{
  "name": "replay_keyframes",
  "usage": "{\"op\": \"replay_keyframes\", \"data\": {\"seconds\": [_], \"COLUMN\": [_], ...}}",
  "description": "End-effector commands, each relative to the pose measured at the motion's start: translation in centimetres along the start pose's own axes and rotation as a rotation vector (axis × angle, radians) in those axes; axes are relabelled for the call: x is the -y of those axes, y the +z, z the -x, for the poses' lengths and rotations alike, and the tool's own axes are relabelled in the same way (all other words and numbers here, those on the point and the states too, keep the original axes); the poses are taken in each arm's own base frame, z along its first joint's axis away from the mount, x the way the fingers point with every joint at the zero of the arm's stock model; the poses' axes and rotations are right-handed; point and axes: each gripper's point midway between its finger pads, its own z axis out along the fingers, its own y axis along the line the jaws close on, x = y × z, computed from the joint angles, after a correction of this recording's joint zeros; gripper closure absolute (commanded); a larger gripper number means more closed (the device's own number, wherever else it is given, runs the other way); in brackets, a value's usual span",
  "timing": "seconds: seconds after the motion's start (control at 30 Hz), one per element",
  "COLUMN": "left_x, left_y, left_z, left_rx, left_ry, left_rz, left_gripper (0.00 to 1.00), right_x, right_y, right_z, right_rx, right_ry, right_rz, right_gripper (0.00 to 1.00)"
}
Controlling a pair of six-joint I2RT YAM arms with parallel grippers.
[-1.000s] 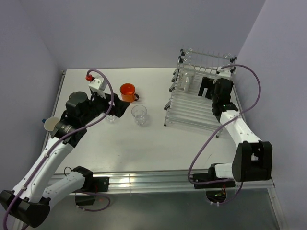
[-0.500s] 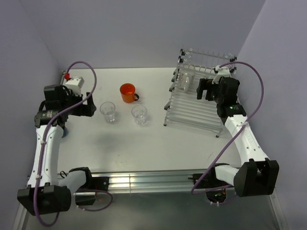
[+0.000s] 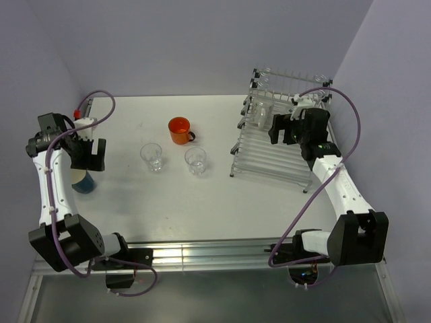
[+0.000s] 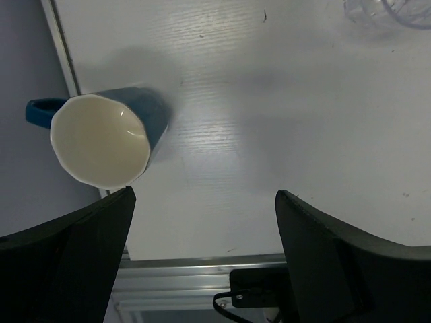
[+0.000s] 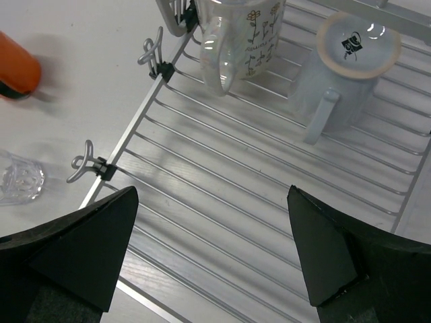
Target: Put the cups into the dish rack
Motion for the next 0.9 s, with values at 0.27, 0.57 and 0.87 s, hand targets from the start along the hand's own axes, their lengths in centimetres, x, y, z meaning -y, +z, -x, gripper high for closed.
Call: {"op": "replay_keyframes", "data": {"seconds": [0.27,0.57,0.87], "left_x": [-2.4,-3.8,-3.9], "left_y": [1.0,4.0,7.6], "left_z": [-1.2,-3.2,-5.3], "left_rx": [-0.101,-0.157,-0.201], "left_ry": [0.084,0.121,0.145], "left_rz": [-0.038,-0.042,-0.070], "left_gripper": [0.04,0.06,0.09], "right_x": [-1.3,-1.8,-1.5], "right_y": [-0.3,-0.1,0.1], "right_z": [2.6,2.8,2.6], "right_rx": [0.039,0.029,0.017], "right_ry": [-0.048,-0.035,-0.039], "right_rz": [0.067,0.093,0.081], "right_gripper": [0.00,0.00,0.00]}}
